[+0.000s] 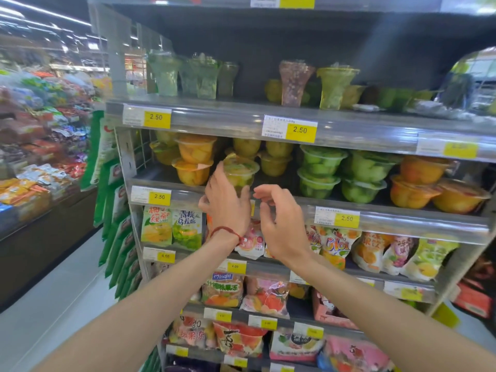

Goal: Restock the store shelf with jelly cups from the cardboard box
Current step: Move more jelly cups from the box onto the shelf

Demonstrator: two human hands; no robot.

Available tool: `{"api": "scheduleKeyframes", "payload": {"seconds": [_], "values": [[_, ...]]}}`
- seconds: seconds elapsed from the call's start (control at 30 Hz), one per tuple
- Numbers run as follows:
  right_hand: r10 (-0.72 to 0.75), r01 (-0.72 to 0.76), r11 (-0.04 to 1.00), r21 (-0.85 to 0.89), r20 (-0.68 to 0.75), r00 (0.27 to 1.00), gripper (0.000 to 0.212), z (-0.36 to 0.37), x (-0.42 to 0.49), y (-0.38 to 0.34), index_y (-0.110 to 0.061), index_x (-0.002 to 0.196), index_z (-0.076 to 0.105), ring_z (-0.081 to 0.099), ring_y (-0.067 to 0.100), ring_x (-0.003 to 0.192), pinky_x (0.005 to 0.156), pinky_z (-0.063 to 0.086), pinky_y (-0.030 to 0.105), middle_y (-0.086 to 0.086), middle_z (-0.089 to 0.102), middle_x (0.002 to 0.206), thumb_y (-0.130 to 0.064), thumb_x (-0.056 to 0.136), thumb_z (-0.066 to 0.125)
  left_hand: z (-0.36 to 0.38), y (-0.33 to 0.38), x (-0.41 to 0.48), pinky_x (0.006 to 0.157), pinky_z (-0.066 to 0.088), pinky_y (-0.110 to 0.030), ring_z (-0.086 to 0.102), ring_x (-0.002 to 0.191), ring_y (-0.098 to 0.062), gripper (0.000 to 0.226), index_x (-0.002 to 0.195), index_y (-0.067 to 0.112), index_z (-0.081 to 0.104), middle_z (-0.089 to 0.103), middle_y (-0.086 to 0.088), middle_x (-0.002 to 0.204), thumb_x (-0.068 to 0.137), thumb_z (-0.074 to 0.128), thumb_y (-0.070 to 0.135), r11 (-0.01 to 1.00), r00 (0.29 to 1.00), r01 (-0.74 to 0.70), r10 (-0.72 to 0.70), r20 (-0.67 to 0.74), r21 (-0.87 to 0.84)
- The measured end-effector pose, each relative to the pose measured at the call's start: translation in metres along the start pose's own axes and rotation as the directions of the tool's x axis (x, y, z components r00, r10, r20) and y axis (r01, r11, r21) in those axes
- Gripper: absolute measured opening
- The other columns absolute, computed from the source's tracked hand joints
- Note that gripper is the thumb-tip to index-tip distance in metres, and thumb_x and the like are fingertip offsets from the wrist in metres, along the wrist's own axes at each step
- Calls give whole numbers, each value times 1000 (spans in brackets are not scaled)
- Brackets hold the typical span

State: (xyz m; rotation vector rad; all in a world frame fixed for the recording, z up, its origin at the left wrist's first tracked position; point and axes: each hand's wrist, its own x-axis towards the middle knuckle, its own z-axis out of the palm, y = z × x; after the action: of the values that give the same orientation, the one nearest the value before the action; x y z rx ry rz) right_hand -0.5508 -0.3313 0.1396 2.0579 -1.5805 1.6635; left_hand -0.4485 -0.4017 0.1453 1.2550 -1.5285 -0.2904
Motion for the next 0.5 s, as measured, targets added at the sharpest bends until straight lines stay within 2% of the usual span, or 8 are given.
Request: {"api": "scheduleKeyframes", "payload": {"seconds": [0.1, 0.23, 0.37, 0.5], "values": [[26, -26, 999, 33, -4, 1000, 29, 6, -15, -5, -21, 117, 62, 62, 14, 104, 86, 53, 45, -12, 63, 107, -3, 96, 52, -11, -8, -20, 111, 23, -44, 32, 138, -19, 59, 146, 21, 31, 40, 2, 147, 92, 56, 20, 997, 999, -30, 28, -32, -70], [80, -82, 993, 79, 28, 996, 29, 18, -42, -9, -24, 114, 64, 60, 11, 103, 87, 52, 42, -14, 64, 106, -3, 96, 54, -28, -34, -51, 107, 35, -40, 43, 125, -21, 43, 137, 11, 44, 50, -3, 133, 95, 50, 15, 994, 999, -51, 52, 13, -96], [127, -145, 981, 133, 132, 983, 29, 35, -76, -8, -27, 110, 64, 58, 6, 105, 92, 51, 36, -17, 63, 108, -4, 97, 53, -42, -66, -91, 101, 40, -32, 49, 118, -15, 41, 137, 13, 42, 53, 2, 127, 97, 53, 19, 995, 994, 90, -87, 72, -46], [141, -205, 961, 186, 311, 940, 25, 53, -122, -7, -26, 104, 64, 57, 5, 103, 91, 48, 28, -15, 62, 104, -4, 96, 55, -62, -91, -146, 102, 43, -35, 52, 114, -14, 30, 126, 15, 48, 55, 2, 123, 97, 51, 14, 977, 971, 213, -215, 105, 26]]}}
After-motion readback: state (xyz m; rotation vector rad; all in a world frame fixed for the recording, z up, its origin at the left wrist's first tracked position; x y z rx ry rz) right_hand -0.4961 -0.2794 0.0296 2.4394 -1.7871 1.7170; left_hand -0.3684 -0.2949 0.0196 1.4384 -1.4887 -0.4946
